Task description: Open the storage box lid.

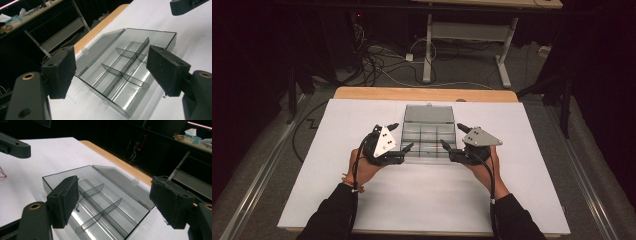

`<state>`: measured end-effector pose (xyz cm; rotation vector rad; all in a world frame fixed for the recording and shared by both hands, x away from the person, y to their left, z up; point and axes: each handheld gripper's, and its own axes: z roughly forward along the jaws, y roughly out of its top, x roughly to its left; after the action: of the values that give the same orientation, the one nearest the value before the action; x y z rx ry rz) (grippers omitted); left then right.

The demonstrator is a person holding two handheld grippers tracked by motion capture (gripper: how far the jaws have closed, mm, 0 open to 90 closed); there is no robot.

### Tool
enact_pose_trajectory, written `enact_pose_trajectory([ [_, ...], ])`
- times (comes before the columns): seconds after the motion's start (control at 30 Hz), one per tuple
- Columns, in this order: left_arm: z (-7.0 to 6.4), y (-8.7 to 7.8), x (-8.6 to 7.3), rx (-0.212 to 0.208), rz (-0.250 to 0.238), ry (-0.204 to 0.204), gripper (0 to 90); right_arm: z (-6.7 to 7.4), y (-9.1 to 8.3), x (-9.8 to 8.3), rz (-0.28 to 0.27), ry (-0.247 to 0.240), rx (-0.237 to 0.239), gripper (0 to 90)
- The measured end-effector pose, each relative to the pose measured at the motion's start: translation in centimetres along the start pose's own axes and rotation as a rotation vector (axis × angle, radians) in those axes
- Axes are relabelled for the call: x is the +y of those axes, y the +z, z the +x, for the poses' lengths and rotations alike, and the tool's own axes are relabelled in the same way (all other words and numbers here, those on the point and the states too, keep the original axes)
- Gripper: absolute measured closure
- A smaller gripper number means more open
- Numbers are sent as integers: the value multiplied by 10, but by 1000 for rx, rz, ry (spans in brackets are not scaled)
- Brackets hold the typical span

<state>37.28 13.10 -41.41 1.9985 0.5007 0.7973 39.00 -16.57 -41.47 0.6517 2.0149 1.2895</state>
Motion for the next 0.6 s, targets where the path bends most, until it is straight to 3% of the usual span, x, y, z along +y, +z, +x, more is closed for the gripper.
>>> enact_pose_trajectory([
  [0.2, -13, -1, -7, -29, 25, 28, 233, 7, -8, -4, 18, -24, -18, 251],
  [0.6, -30, -17, -27, -8, 87, 79, 233, 16, -30, -17, 45, -74, -33, 258],
])
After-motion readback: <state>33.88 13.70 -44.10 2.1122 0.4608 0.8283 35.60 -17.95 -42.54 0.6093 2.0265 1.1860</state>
